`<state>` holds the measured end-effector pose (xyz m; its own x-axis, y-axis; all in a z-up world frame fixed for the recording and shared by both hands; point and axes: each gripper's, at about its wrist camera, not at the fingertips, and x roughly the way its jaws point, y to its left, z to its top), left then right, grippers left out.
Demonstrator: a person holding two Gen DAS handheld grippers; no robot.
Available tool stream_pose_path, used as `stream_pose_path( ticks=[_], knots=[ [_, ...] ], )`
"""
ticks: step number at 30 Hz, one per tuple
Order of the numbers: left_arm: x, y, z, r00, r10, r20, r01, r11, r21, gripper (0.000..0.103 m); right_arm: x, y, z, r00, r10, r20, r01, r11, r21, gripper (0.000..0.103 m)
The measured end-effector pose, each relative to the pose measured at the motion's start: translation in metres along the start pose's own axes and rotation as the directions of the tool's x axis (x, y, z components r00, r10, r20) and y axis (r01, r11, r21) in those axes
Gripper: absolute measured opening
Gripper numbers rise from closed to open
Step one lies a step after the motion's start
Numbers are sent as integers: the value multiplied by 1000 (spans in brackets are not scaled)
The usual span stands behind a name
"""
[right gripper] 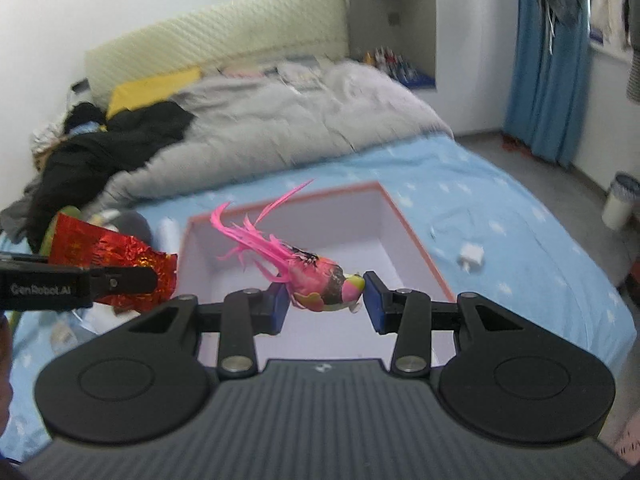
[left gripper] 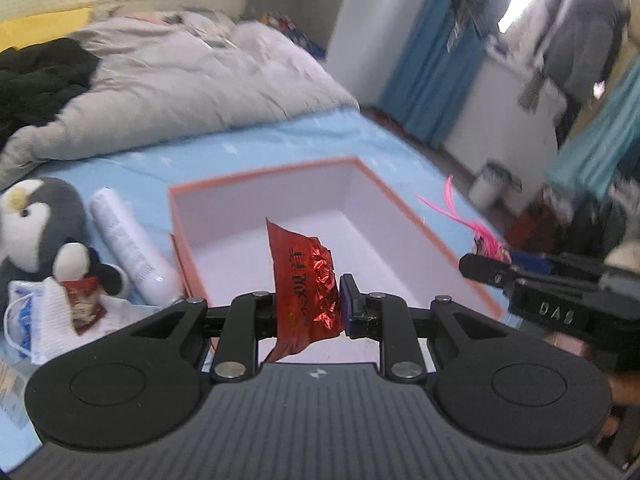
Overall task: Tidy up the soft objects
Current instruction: 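Carry the red wrapper and pink bird over the pink box with both tools, then open both tools to drop the wrapper and bird into the box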
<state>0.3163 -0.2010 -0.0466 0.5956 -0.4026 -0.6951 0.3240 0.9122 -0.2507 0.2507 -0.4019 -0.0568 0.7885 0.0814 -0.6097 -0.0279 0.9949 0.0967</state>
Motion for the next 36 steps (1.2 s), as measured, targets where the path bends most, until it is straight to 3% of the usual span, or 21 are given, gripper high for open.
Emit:
stream_pose_path(
  ticks=[8,12,14,15,16,18,25,36],
  knots=[
    [68,-11,-17,986,18,-164,-14,1000,22,26,45,-30,-32,988,-32,-149,36,999,23,43],
    [81,-10,-23,981,21,-194,-19,1000,12,26,55,-35,-47,981,-31,-192,38,999,32,44],
    [84,-11,-24,979,19,-201,-16,1000,15,30,57,-36,-51,979,-35,-202,41,999,29,45],
    [84,-10,-25,978,21,-209,-18,1000,16,42,58,-37,-53,978,-34,-208,41,999,31,51],
    [85,-10,-24,978,26,-205,-23,1000,15,53,59,-37,-54,976,-31,-213,40,999,36,55],
    [81,-9,-24,983,23,-184,-20,1000,15,58,59,-39,-56,977,-27,-213,38,998,48,63],
    [48,-12,-17,993,15,-115,-11,999,37,60,44,-36,-55,988,-36,-153,47,996,73,63],
    [-42,-13,-6,995,53,82,-59,995,79,61,-17,-7,-19,998,16,53,-19,998,56,63]
  ],
)
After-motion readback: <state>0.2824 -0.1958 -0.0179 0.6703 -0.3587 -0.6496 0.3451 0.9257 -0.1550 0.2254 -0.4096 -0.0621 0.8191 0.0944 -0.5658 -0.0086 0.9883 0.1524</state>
